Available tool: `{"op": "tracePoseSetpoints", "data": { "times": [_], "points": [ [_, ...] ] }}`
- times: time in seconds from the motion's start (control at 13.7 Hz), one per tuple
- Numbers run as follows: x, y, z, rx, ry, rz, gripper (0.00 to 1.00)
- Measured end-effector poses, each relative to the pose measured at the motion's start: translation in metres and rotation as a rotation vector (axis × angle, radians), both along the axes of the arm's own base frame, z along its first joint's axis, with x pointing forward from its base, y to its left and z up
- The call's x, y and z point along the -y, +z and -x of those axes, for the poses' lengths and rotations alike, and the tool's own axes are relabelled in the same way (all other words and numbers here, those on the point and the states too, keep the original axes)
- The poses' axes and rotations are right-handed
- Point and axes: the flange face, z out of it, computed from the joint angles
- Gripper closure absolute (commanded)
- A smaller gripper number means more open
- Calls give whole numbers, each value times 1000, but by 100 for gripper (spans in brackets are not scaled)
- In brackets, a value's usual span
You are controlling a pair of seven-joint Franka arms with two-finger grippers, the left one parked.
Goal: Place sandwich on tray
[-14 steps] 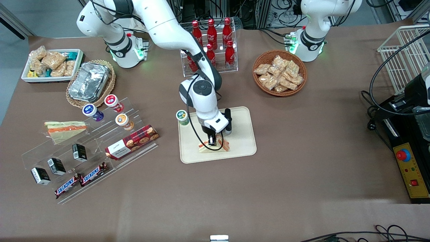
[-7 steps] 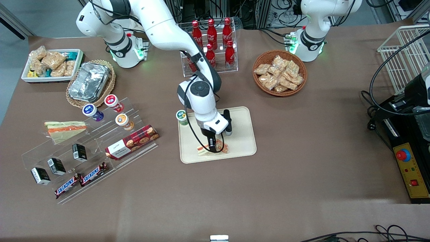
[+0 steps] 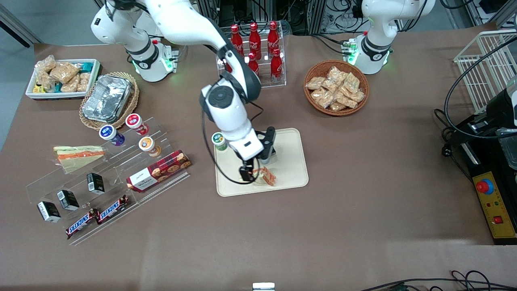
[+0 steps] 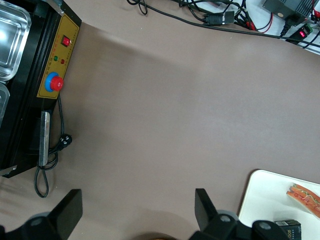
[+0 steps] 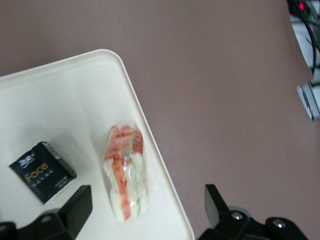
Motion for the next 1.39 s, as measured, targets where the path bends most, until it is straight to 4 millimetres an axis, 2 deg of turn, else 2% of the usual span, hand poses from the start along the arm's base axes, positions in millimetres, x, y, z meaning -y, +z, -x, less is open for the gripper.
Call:
{"op": "tracePoseSetpoints", "data": {
  "times": [0.15,0.29,0.36,0.51,0.58,0.73,0.88,1.09,1.24,1.39],
  "points": [
    [37,35,-14,-57,-106,-9,0],
    [92,68,-35,-118,-204,-27,0],
    [129,85,-48,-145,-256,-45,0],
    [219,115,-74,-188,-374,-86,0],
    [263,129,-82,-196,-430,-108,0],
    [338,149,-90,-214,-529,-143,0],
    [406,152,-91,-261,-640,-157,0],
    [504,153,-76,-355,-856,-141,0],
    [545,170,-62,-369,-1054,-153,0],
    [566,193,-47,-340,-1157,-102,0]
  ]
}}
